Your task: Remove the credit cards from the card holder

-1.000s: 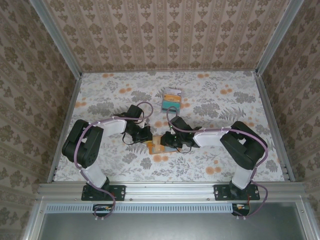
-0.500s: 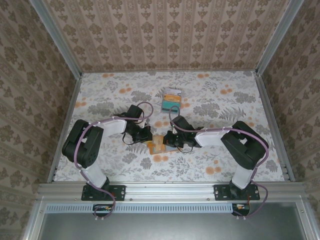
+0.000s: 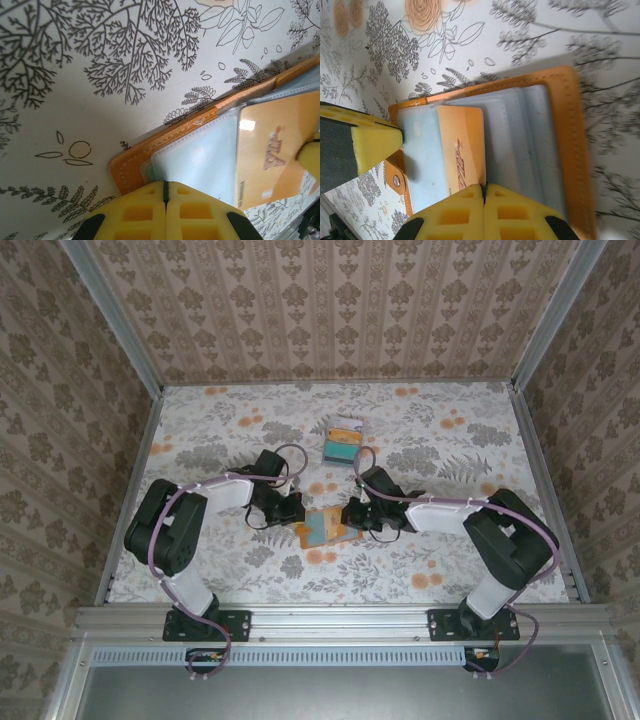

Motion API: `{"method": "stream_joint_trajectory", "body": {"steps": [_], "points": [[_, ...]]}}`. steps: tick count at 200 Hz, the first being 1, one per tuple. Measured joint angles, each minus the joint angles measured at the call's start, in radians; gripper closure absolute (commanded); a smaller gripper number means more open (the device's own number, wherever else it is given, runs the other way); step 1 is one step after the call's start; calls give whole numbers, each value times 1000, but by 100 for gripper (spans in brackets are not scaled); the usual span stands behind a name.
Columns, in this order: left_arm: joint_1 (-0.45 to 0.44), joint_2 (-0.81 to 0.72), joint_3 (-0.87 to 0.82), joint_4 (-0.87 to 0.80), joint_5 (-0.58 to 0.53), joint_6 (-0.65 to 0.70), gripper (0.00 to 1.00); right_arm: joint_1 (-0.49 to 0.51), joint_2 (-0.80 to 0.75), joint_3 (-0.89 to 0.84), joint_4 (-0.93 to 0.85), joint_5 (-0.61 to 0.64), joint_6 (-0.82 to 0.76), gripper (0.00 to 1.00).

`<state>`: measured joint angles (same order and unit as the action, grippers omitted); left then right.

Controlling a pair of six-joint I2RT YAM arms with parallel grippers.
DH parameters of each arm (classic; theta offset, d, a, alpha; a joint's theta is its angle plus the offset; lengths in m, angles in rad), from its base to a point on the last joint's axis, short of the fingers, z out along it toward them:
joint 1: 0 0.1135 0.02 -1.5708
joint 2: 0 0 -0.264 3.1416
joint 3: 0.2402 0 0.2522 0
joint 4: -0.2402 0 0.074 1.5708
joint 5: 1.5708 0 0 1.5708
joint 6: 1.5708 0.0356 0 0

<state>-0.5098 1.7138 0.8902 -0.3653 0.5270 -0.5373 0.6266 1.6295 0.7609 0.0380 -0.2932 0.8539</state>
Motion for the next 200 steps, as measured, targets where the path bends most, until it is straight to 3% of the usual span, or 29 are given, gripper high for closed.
{"method": "stream_joint_trajectory", "body": {"steps": [67, 106, 146, 200], "points": [[0, -10, 4, -25, -5, 0, 92, -53, -154, 21, -179, 18, -126, 99], [0, -58, 43, -68, -17, -6, 73, -55, -196, 193, -355, 63, -290, 100], [1, -187, 74, -85, -32, -22, 46, -58, -187, 388, -477, 127, -546, 100], [28, -352, 71, -125, -78, -44, 20, -57, -28, 595, -559, 220, -997, 100]]}}
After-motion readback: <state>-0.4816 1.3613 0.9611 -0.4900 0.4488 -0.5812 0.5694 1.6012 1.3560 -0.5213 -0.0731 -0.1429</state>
